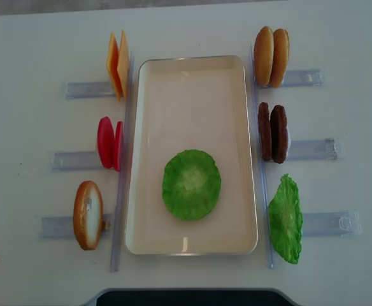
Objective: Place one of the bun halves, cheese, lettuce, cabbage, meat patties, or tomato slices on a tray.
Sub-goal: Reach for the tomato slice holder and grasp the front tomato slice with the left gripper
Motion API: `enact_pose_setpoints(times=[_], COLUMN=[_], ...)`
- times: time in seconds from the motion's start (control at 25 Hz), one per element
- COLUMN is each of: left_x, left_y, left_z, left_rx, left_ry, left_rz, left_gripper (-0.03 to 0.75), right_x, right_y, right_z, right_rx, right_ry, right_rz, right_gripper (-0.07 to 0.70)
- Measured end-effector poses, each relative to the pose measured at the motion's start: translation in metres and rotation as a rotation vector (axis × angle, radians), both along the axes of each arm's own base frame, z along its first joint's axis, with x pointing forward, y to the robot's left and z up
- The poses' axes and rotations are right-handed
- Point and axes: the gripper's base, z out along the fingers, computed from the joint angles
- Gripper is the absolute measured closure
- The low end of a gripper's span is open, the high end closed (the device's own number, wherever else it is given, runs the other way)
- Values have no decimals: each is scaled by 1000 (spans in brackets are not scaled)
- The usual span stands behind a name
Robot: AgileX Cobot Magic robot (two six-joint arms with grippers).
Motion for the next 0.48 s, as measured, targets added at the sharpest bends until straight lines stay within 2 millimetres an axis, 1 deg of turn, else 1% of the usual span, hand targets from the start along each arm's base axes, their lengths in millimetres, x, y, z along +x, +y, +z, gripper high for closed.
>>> enact_pose_setpoints(times=[0.12, 0.2, 0.24, 0.32, 0.48], left_x=[0, 0, 0, 0, 0], left_y=[0, 0, 0, 0, 0], left_z=[0, 0, 0, 0, 0], left_rx=[0, -1, -2, -3, -9], left_ry=[0, 0, 0, 0, 4], left_rz=[0, 1, 1, 2, 5], left_gripper=[224, 103, 70, 41, 25], right_x=[0, 0, 0, 0, 0], right_y=[0, 0, 0, 0, 0], right_z=[0, 0, 0, 0, 0], right_rx=[0, 0, 0, 0, 0], right_ry=[0, 0, 0, 0, 0], right_rz=[0, 0, 0, 0, 0], right_gripper=[76, 76, 76, 76, 78])
